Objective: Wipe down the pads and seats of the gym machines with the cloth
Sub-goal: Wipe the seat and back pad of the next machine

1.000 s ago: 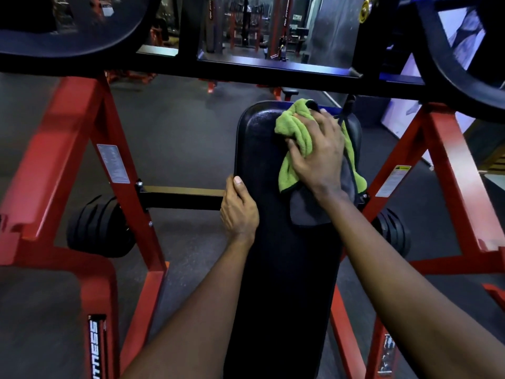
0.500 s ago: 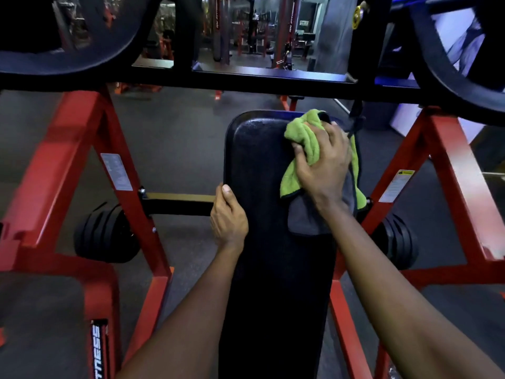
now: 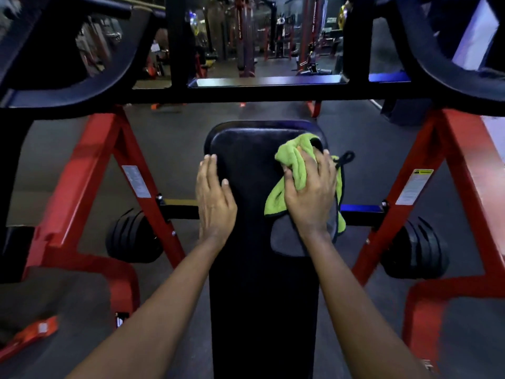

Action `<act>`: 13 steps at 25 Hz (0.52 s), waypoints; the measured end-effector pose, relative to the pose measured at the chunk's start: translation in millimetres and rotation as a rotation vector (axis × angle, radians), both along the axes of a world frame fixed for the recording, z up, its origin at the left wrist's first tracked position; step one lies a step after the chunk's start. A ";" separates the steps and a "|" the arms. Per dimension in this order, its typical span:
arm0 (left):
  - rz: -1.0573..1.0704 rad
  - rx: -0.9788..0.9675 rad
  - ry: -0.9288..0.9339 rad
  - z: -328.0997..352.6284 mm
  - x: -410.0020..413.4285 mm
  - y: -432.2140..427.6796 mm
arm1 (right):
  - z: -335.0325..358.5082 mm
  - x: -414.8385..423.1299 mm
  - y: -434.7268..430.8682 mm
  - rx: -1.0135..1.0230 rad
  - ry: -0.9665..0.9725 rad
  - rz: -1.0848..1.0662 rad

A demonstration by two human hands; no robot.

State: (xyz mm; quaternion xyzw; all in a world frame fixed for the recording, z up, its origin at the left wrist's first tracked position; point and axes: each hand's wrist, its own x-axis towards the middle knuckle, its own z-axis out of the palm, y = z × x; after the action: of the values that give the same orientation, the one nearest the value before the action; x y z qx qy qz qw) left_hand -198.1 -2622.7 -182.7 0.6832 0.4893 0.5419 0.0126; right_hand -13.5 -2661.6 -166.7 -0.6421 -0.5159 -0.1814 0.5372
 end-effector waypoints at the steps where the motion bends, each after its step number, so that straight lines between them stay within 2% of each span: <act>1: -0.052 0.050 0.119 14.0 6.7 0.8 | -1.9 -0.5 -1.5 -0.003 0.025 0.004; 4: -0.138 0.143 0.387 52.6 28.3 16.6 | 22.4 -1.0 9.4 0.005 0.060 0.036; 7: -0.132 0.141 0.474 68.3 47.1 34.3 | 56.0 13.3 25.7 0.002 0.057 0.098; 10: -0.043 0.167 0.526 61.1 49.3 43.0 | 37.8 26.0 15.1 0.068 0.034 0.157; 13: 0.021 0.214 0.545 57.8 53.2 42.1 | -0.8 31.9 -7.4 0.075 0.277 0.200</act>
State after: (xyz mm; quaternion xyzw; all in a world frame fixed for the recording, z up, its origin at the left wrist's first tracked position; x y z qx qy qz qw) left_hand -145.0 -2580.6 -124.8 0.7961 0.4216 0.3868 -0.1971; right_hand 18.4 -2669.1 -167.5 -0.5860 -0.4913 -0.0558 0.6420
